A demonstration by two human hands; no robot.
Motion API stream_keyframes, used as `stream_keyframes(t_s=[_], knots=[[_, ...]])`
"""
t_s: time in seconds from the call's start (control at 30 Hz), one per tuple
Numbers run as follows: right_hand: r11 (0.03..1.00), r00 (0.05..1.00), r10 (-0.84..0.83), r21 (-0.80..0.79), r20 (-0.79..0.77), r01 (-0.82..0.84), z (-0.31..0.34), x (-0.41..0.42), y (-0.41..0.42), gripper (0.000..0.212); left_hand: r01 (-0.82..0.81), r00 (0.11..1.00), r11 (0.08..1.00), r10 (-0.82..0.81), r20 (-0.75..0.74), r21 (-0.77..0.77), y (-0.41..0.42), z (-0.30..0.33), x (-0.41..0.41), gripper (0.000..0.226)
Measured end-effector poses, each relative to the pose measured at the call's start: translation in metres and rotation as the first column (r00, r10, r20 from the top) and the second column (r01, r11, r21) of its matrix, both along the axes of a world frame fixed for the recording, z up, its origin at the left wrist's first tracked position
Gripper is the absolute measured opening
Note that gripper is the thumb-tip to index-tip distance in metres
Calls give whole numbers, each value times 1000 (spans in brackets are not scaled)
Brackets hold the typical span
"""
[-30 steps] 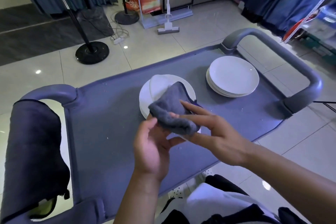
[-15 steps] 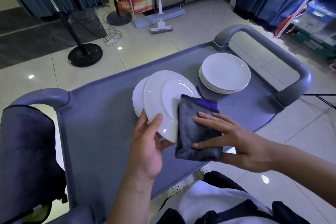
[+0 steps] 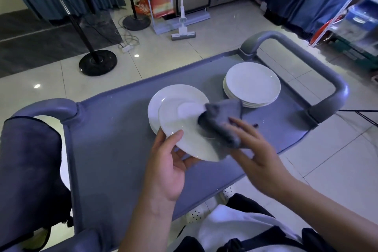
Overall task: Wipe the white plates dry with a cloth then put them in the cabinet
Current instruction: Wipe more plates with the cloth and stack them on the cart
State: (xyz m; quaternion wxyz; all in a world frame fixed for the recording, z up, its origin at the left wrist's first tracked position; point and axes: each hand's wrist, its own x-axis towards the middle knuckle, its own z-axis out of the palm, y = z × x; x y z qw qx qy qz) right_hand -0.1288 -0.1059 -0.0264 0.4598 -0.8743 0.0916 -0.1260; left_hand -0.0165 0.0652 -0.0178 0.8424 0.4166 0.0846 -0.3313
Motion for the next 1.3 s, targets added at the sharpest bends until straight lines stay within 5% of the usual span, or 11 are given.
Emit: stream_keyframes(t_s=[0.13, 0.33, 0.5, 0.57, 0.63, 0.7, 0.77, 0.9, 0.97, 1.23, 1.3], knots=[[910, 971, 208, -341, -114, -235, -7, 1, 10, 81, -61, 991, 997, 65, -117, 38, -7, 9, -6, 29], [908, 988, 123, -413, 96, -73, -2, 12, 5, 68, -68, 996, 993, 73, -50, 96, -23, 29, -7, 15], [986, 992, -124, 115, 24, 120, 26, 22, -14, 55, 5, 983, 959, -57, 175, 283, -47, 47, -1, 27], [822, 956, -286, 494, -70, 282, 26, 25, -28, 45, 78, 936, 933, -189, 296, 350, -48, 48, 0, 29], [583, 911, -328, 705, -252, 405, 23, 23, -40, 37, -6, 899, 915, -172, 403, 404, -41, 44, 3, 28], [428, 881, -300, 774, -365, 467, 17, 17, -50, 32, -207, 850, 881, -54, 524, 426, -24, 39, 6, 20], [320, 877, -259, 821, -404, 472, 13, 14, -58, 31, -270, 830, 875, 0, 558, 402, -2, 33, 7, 45], [195, 898, -125, 877, -422, 439, 7, 20, -72, 39, 112, 936, 980, -160, 313, 166, 9, 30, -2, 84], [181, 903, -83, 884, -422, 430, 10, 29, -77, 42, 196, 931, 975, -217, 293, 101, -1, 30, -9, 82], [172, 909, 17, 897, -417, 408, 9, 55, -97, 21, -9, 958, 984, -43, 283, 178, -28, 32, -20, 82], [234, 915, -8, 889, -403, 393, 9, 58, -103, 17, -32, 953, 979, -30, 303, 199, -32, 33, -23, 84]])
